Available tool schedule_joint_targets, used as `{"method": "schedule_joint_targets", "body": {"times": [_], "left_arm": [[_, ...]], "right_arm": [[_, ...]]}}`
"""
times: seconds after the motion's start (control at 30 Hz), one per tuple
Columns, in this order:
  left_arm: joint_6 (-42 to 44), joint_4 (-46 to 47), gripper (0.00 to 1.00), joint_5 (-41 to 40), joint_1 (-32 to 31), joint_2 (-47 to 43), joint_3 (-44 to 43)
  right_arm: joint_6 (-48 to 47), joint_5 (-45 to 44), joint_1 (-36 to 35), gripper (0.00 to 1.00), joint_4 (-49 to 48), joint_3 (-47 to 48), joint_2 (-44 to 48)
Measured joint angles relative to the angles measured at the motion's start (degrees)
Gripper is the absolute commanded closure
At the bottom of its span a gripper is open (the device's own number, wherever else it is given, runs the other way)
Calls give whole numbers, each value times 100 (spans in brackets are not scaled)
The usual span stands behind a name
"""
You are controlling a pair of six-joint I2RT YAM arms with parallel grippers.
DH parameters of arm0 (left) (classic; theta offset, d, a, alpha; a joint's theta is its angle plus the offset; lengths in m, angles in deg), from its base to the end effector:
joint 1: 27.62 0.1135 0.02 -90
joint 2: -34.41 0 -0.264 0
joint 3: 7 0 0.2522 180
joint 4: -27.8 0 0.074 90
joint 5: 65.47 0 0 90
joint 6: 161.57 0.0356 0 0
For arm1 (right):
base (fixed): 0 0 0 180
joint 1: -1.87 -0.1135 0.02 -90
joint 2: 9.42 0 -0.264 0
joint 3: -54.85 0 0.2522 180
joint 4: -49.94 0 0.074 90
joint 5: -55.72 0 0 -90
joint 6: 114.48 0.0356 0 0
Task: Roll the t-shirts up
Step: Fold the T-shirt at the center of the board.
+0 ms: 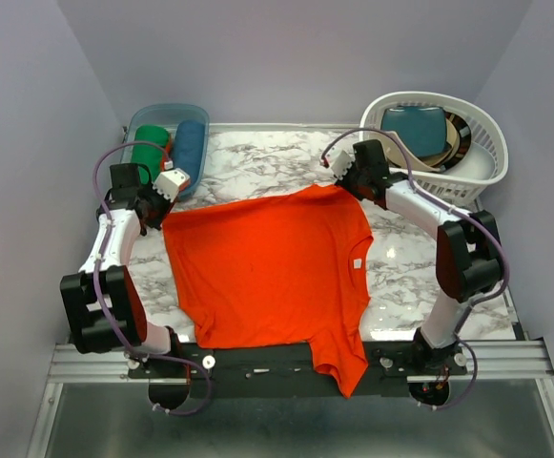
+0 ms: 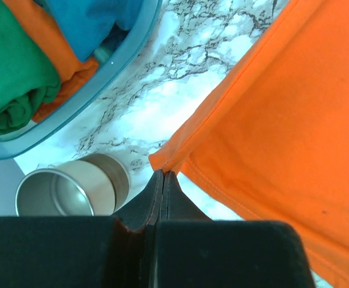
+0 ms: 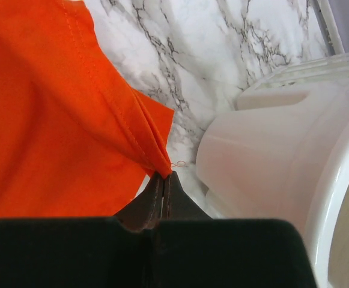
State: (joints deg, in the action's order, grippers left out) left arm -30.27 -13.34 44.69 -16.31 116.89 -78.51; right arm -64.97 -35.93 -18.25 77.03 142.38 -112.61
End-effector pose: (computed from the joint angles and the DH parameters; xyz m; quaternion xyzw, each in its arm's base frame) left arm 0.2956 0.0466 0.2425 0.2958 0.8848 -0.0067 0.3599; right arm 0.3793 0.1379 0.2281 -0.4573 0.7938 -0.0838 0.3921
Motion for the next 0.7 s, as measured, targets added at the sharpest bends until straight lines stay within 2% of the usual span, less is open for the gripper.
{"method": "schedule_joint_targets", "body": {"times": [0.37, 0.7], "left_arm": [[376, -522, 100, 22, 214, -688, 391], [461, -925, 100, 168, 225, -929, 767]], "right_arm": [[166, 26, 0, 99, 341, -772, 1167], [299, 72, -2, 99, 704, -1598, 2061]]}}
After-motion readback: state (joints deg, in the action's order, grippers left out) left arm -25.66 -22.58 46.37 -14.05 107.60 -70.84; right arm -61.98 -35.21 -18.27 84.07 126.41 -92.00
